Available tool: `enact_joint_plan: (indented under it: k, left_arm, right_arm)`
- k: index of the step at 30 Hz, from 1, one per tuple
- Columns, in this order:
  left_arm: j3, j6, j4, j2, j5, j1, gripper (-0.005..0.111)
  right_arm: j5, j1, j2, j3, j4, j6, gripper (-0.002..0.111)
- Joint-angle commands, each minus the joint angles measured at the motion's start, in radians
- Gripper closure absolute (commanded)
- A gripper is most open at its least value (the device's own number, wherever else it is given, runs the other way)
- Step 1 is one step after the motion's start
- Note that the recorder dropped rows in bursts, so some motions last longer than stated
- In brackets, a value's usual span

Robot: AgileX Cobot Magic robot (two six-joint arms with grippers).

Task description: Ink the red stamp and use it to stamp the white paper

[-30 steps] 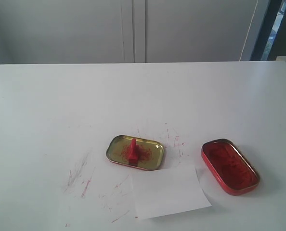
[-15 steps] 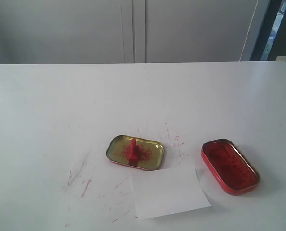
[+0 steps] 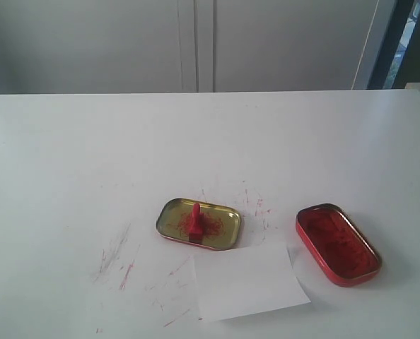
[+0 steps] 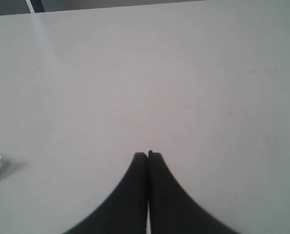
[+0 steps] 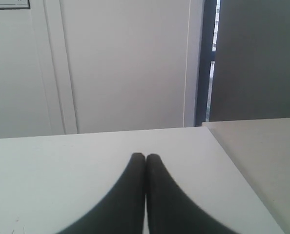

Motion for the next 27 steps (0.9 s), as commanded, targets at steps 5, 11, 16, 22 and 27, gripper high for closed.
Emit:
enact_joint_plan:
  k: [5, 11, 16, 22, 27]
  left_arm:
    - [0.005, 0.0, -0.001, -0.003, 0.003, 0.001, 0.107]
    - [0.005, 0.0, -0.001, -0.003, 0.003, 0.001, 0.107]
    - [0.005, 0.0, -0.001, -0.003, 0.003, 0.001, 0.107]
    - [0.005, 0.0, -0.001, -0.003, 0.003, 0.001, 0.107]
    - [0.005, 0.0, -0.001, -0.003, 0.003, 0.001, 0.107]
  right_arm:
    - [0.12, -0.005, 0.115, -0.087, 0.007, 0.035, 0.108]
    - [0.193, -0.005, 0.27, -0.177, 0.027, 0.094, 0.108]
    - [0.365, -0.005, 0.423, -0.297, 0.034, 0.094, 0.108]
    - [0.5, -0.005, 0.575, -0.41, 0.078, 0.094, 0.108]
    - [0.477, -0.005, 0.671, -0.42, 0.116, 0.078, 0.108]
